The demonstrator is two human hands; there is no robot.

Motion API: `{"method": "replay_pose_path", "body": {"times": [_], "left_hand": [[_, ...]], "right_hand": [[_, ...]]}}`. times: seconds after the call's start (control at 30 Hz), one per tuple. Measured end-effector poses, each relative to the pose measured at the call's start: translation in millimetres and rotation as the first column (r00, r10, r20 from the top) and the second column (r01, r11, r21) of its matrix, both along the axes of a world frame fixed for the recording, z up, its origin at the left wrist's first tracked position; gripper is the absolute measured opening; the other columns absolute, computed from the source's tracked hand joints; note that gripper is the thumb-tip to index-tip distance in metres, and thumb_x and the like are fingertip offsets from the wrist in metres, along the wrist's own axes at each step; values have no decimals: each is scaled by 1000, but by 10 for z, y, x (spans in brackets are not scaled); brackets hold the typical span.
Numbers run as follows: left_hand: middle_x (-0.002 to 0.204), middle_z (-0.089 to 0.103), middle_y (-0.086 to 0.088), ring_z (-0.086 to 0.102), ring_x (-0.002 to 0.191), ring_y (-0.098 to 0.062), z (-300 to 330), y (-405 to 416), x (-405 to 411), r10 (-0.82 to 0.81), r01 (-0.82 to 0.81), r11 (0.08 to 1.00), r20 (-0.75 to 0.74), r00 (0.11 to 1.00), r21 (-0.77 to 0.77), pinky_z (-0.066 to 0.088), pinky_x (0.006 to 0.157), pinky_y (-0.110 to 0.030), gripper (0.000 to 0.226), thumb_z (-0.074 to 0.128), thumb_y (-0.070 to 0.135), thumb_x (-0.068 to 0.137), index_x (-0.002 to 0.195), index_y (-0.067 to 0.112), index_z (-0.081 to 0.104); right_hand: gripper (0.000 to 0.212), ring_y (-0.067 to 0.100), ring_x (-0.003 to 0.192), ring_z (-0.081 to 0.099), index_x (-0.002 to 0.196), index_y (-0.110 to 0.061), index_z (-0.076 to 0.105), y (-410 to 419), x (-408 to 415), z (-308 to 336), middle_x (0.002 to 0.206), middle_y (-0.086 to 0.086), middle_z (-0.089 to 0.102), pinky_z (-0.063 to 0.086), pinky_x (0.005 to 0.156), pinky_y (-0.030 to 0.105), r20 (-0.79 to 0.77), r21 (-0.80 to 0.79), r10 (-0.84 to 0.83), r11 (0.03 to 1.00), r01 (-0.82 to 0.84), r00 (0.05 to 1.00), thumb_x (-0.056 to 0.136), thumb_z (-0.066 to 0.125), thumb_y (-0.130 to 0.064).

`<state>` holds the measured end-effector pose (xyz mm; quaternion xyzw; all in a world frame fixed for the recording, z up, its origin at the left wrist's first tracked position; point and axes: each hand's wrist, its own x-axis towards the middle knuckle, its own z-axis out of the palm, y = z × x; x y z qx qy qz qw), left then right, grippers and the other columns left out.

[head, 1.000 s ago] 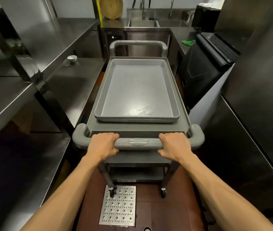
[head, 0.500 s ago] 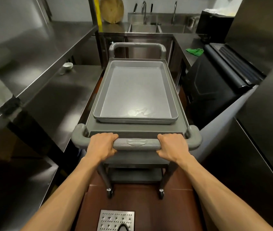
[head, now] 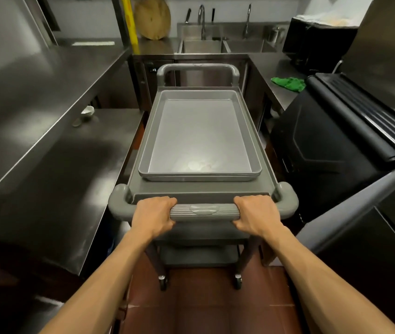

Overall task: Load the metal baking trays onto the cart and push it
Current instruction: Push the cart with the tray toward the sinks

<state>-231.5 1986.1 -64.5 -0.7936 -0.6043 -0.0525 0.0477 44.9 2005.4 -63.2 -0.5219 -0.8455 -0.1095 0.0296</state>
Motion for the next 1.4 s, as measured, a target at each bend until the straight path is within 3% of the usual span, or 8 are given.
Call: {"method": "replay_pose_path", "body": {"times": [0.2,0.33,0.77,1.0,1.13,1.3,1.4], "left_hand": [[70,62,6,62,69,-23,2,660,-38,25,-25,1000,4,1000,-1,31,52,-30,33,69,36,62,68,30,37],[74,64,4,63,73,-24,-5,1081,-30,54,-54,999,-13,998,3,32,53,-31,27,68,36,63,71,27,44],[74,65,7,62,70,-18,-4,2206,27,33,-33,999,24,999,7,45,58,-31,22,66,41,67,77,28,53],[74,65,8,61,69,-16,23,2672,-1,-12,11,1000,50,999,19,37,56,-29,18,63,43,70,77,31,52],[78,66,8,62,72,-16,65,2896,-28,-8,9,1000,65,998,-12,44,61,-31,18,64,44,73,80,31,54],[77,67,8,62,72,-16,54,3184,-44,11,-11,1000,48,999,-20,43,59,-30,19,64,44,70,79,31,53],[77,66,8,62,73,-17,70,3354,-21,34,-33,999,47,998,-18,46,60,-32,18,63,43,70,78,30,53]], "right_hand": [[32,25,48,59,67,-23,50,683,-47,-20,56,-1,63,33,44,28,-24,30,26,999,-26,999,60,68,-49],[35,27,46,60,65,-21,52,1086,-53,-3,54,1,63,33,43,28,-9,59,34,998,-34,999,53,71,-48],[30,27,52,60,66,-24,42,2209,14,19,60,1,64,42,46,32,-20,-4,6,1000,-6,1000,59,63,-44],[27,28,54,60,66,-23,42,2694,-22,3,61,0,64,37,47,31,-4,-44,-45,998,45,999,58,60,-42],[27,27,55,61,67,-24,41,2906,-54,30,63,0,64,35,47,30,2,-38,-40,998,40,999,60,60,-42],[30,25,50,59,64,-25,38,3186,-67,15,58,-1,63,34,45,29,-3,-7,-19,1000,19,1000,59,62,-42],[28,26,47,59,63,-23,44,3373,-61,24,55,-1,62,34,45,29,-19,2,-12,1000,12,1000,56,65,-41]]}}
